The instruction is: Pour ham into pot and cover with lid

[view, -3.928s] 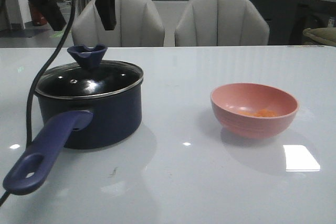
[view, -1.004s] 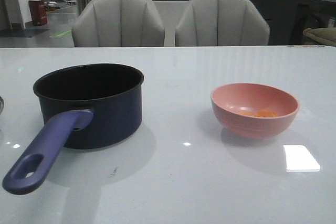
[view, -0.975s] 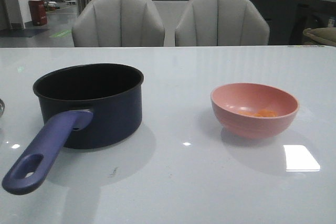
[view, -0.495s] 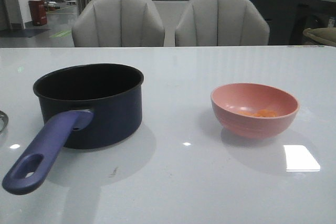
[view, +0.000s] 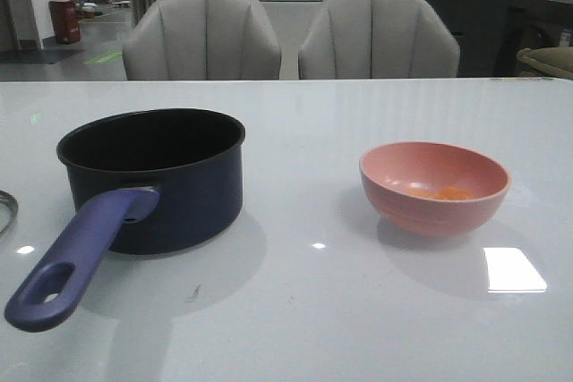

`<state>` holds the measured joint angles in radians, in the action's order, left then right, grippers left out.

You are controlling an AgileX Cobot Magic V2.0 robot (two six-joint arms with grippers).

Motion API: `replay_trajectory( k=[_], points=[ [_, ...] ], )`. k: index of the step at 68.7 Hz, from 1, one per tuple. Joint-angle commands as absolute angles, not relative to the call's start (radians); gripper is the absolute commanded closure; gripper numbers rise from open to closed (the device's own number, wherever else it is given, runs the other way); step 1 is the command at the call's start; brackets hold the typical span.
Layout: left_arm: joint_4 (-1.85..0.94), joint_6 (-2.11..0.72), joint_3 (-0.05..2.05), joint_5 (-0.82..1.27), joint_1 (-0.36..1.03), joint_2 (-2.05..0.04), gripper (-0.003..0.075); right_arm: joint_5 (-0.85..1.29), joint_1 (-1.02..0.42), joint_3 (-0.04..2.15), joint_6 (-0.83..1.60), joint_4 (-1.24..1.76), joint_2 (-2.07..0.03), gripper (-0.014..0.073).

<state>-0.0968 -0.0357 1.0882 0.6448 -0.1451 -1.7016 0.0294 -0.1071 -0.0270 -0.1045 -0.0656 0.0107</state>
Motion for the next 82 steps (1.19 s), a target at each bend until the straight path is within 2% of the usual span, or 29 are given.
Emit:
replay_trajectory(
  k=[1,17,38,52,82],
  points=[
    [-0.105,-0.039,1.118,0.617,-0.113,-1.573,0.0168,-0.049,-0.103,-0.022,-0.102,-0.078,0.031,0.0440],
    [-0.091,-0.043,1.030,0.569,-0.026,-1.351,0.0168,-0.049,-0.103,-0.022,-0.102,-0.078,0.031,0.0440],
    [-0.091,-0.043,0.782,0.336,-0.006,-1.037,0.0168,-0.049,-0.103,-0.022,-0.102,-0.078,0.031,0.0440],
    [-0.091,-0.043,0.652,0.237,0.074,-0.811,0.0168,-0.049,-0.103,-0.021,-0.102,-0.078,0.030,0.0440],
    [-0.111,-0.041,0.432,0.244,0.223,-0.293,0.0168,-0.049,-0.103,-0.021,-0.102,-0.078,0.030,0.0440]
  ],
)
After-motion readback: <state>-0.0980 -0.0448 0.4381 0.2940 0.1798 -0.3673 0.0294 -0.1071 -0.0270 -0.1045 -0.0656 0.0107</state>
